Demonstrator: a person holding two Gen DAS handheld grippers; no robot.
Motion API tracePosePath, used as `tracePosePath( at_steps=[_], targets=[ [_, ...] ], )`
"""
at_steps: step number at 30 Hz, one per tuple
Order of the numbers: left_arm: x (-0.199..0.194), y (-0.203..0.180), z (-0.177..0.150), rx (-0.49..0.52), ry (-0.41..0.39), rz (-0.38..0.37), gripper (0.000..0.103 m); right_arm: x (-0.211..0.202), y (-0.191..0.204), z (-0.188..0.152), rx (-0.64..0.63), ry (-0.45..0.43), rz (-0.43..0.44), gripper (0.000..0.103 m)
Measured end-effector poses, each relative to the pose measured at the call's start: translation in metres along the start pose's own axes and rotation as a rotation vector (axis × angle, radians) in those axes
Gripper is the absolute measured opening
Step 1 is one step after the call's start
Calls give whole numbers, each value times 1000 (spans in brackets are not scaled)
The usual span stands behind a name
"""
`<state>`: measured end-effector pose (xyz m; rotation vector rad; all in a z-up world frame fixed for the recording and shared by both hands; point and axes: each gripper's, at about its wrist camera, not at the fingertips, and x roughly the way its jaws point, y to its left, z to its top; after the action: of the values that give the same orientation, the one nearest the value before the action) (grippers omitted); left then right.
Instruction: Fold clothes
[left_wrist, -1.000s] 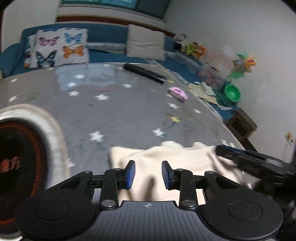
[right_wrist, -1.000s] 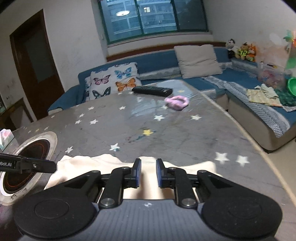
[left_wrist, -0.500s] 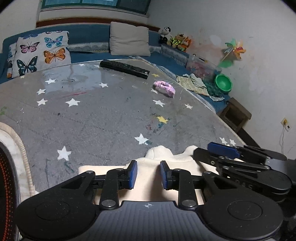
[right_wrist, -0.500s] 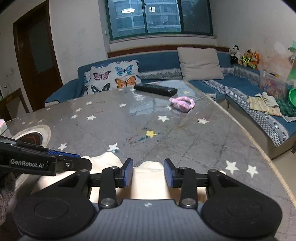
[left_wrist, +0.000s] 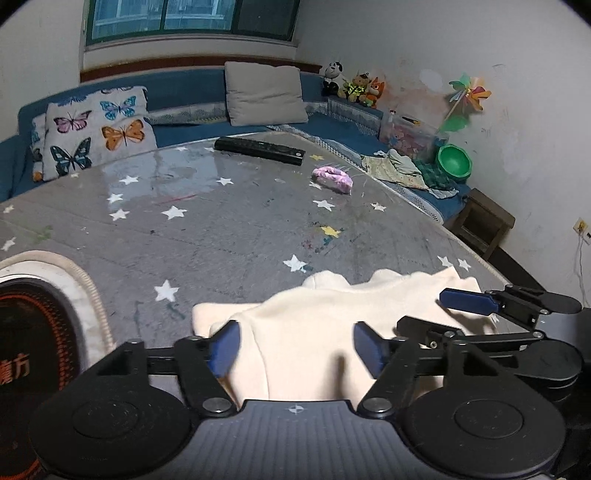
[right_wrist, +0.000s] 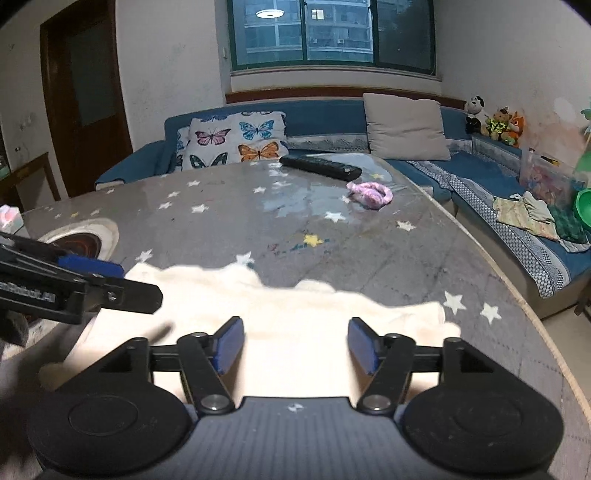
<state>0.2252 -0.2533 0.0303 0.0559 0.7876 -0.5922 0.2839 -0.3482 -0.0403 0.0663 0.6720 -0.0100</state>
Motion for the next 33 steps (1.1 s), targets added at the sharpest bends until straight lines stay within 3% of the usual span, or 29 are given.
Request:
tracePosePath(
  at_steps=[4,6,9,20,33],
  targets=[
    [-16,-4,-9,18,-22,17,92,-5,6,-9,-7,17,-1,70],
    [-23,-5,-13,22,-38,22,97,-11,8,-13,-11,17,0,81],
    [-33,-5,-19,21,-57,21,103,-20,12,-20,-19,16,-1,83],
    [-63,1,-45,11,-112,16,103,-49,22,-48,-7,-2,-47,103],
    [-84,-8,-80,45,-83,63,103,-71,37,-64,28,-3,-81,103]
  ],
)
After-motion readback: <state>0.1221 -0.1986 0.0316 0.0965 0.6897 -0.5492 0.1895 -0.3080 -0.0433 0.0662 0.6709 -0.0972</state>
